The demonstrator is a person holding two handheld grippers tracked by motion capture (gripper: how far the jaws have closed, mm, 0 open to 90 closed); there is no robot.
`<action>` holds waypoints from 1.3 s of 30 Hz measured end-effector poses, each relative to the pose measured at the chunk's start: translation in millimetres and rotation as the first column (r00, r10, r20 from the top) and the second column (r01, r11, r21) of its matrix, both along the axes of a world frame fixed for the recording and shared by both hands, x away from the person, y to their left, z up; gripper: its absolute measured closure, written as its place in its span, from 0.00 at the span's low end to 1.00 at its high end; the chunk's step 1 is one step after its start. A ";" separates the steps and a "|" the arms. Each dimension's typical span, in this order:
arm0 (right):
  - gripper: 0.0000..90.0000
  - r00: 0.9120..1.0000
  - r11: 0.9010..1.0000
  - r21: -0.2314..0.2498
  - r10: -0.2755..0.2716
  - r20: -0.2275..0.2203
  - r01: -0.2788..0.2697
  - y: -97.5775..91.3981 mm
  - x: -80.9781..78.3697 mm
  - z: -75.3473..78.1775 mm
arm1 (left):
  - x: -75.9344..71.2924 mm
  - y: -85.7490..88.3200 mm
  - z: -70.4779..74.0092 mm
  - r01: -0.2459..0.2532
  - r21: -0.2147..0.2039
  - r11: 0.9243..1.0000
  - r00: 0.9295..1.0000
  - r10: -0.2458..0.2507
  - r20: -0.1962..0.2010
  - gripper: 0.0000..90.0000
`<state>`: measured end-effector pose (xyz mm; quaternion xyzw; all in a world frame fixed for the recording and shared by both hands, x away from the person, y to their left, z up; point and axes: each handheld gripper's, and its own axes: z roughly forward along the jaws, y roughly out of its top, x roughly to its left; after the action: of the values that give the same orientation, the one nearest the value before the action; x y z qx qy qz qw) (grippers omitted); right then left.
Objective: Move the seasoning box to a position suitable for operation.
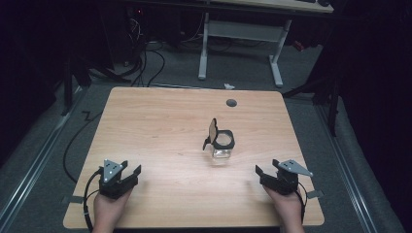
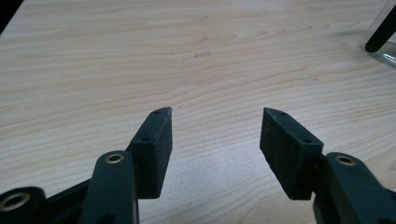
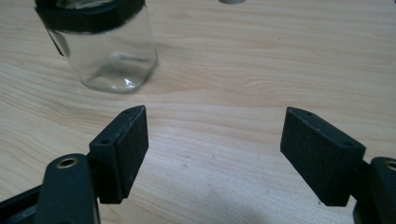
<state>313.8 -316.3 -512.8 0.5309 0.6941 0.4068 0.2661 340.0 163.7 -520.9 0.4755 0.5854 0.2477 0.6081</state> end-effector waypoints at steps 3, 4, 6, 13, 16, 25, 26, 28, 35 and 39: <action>0.30 1.000 1.000 -0.005 -0.002 0.006 0.002 2.1 -0.5 -2.9 | -0.6 -2.0 -2.6 0.011 0.023 1.000 1.000 -0.011 -0.006 0.49; 0.30 1.000 1.000 -0.005 -0.002 0.006 0.002 2.1 -0.5 -2.9 | -1.2 -2.2 -3.2 0.016 0.025 1.000 1.000 -0.015 -0.009 0.49; 0.32 1.000 1.000 0.002 -0.006 0.001 0.006 4.0 -0.6 -4.7 | -2.3 -2.1 -4.3 0.021 0.031 0.999 1.000 -0.021 -0.008 0.50; 0.47 0.999 1.000 -0.014 0.027 0.029 -0.027 11.7 -1.1 -7.5 | -4.7 -0.9 -2.4 0.050 0.034 0.998 0.999 -0.050 -0.006 0.55; 0.52 0.998 0.999 -0.009 0.048 0.029 -0.048 15.4 -0.7 -6.9 | -7.7 -2.0 0.2 0.059 0.052 0.997 0.998 -0.059 0.011 0.56; 0.62 0.996 0.997 -0.026 0.079 0.046 -0.077 25.0 8.4 -2.0 | -7.5 -3.2 -0.9 0.043 0.067 0.997 0.999 -0.045 0.019 0.57; 0.64 0.996 0.997 -0.028 0.078 0.043 -0.077 25.8 10.0 -1.2 | -7.5 -3.8 -1.1 0.044 0.073 0.996 0.999 -0.046 0.019 0.58; 0.78 0.995 0.996 -0.027 0.090 0.042 -0.089 26.8 13.8 -0.2 | -6.6 -3.9 -1.4 0.056 0.069 0.996 0.998 -0.056 0.001 0.59; 0.96 0.994 0.995 -0.021 0.103 0.043 -0.102 31.6 26.0 2.7 | -7.2 -3.2 -2.5 0.048 0.080 0.996 0.999 -0.048 0.002 0.65; 1.00 0.992 0.994 -0.022 0.109 0.060 -0.108 37.5 39.1 2.7 | -9.5 -4.7 -4.0 0.045 0.101 0.994 0.999 -0.048 0.024 0.72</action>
<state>352.9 -278.8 -510.1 0.4771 0.7172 0.4304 0.2698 330.5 159.0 -524.9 0.5155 0.5530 0.2688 0.5968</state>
